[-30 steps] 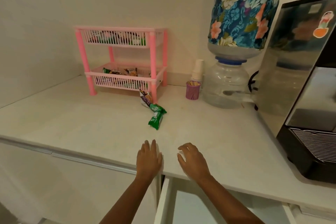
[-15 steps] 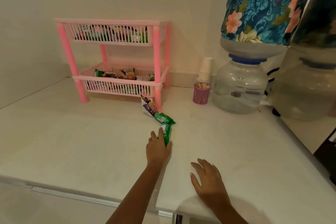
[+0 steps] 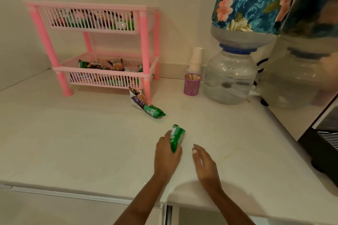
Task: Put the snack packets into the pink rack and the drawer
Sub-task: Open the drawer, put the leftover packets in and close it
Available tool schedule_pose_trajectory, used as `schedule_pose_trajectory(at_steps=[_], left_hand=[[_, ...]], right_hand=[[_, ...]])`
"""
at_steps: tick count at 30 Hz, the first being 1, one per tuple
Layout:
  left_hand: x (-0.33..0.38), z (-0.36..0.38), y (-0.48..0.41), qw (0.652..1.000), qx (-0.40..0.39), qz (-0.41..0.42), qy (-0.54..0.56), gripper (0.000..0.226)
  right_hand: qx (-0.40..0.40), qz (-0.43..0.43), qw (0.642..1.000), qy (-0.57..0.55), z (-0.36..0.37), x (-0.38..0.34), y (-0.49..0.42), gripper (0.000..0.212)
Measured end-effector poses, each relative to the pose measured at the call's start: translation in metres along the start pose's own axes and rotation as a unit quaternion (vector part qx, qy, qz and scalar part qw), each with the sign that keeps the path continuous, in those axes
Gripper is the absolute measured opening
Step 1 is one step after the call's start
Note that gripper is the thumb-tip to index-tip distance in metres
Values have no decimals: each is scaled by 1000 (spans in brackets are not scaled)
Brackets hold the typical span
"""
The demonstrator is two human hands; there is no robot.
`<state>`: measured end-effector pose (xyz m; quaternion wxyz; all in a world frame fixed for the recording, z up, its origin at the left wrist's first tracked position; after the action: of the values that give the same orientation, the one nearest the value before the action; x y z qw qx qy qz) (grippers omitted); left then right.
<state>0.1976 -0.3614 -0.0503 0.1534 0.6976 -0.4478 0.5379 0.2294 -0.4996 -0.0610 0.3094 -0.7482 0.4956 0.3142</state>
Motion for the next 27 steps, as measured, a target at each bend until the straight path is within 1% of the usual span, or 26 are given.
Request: schedule_pose_trajectory(at_steps=[1, 3, 6, 8, 9, 11, 13, 15, 17, 19, 20, 21, 22, 23, 24, 25, 26, 27], left_hand=[[6, 9, 12, 999, -25, 22, 18, 54], [17, 23, 34, 996, -64, 55, 40, 53], [29, 32, 54, 991, -79, 70, 78, 51], [36, 37, 63, 988, -104, 88, 72, 51], [38, 39, 67, 986, -120, 96, 70, 51], [43, 42, 74, 980, -150, 112, 67, 48], [46, 43, 78, 979, -159, 114, 48, 49], [45, 45, 77, 983, -156, 101, 11, 51], [43, 47, 75, 980, -158, 105, -60, 46], [39, 49, 71, 970, -170, 114, -134, 44], [36, 50, 71, 963, -179, 115, -164, 45], [33, 52, 71, 956, -188, 115, -193, 46], [29, 54, 71, 948, -197, 114, -223, 48], [26, 55, 73, 941, -204, 110, -246, 49], [24, 55, 74, 939, -206, 104, -255, 50], [24, 56, 74, 940, -205, 99, -255, 50], [25, 55, 74, 942, -202, 98, -252, 49], [26, 55, 74, 943, -199, 99, -248, 48]], right_hand=[[2, 37, 998, -50, -4, 2, -1, 35], [-16, 79, 983, -167, -8, 3, -3, 37], [-49, 116, 930, -344, -15, 9, 0, 37], [-64, 146, 889, -430, -23, 14, 5, 32], [-71, 157, 872, -457, -26, 18, 9, 30], [-79, 170, 854, -485, -31, 26, 18, 27], [-76, 169, 853, -489, -40, 32, 26, 24], [-62, 159, 862, -477, -52, 37, 33, 20], [-37, 141, 894, -423, -63, 42, 42, 23], [-12, 86, 938, -335, -77, 45, 58, 32], [-9, 29, 961, -274, -86, 43, 68, 34], [-14, -59, 980, -190, -94, 39, 78, 35], [-29, -173, 981, -79, -101, 33, 90, 33], [-56, -293, 954, 42, -104, 27, 103, 32], [-90, -400, 899, 150, -100, 27, 116, 33], [-126, -481, 836, 230, -93, 33, 127, 35], [-170, -526, 784, 282, -83, 44, 136, 36], [-222, -530, 753, 321, -71, 58, 142, 37]])
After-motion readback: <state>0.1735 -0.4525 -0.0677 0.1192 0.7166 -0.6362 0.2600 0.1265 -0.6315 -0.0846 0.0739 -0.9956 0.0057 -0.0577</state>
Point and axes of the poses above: each hand's wrist, its own y-axis away from the middle knuckle, its own z-axis out of the palm, x = y × z, the point moved 5 cm from there along -y, towards the middle knuckle, and after that the axes turned 11 degrees about y, right-handed, at the moved point
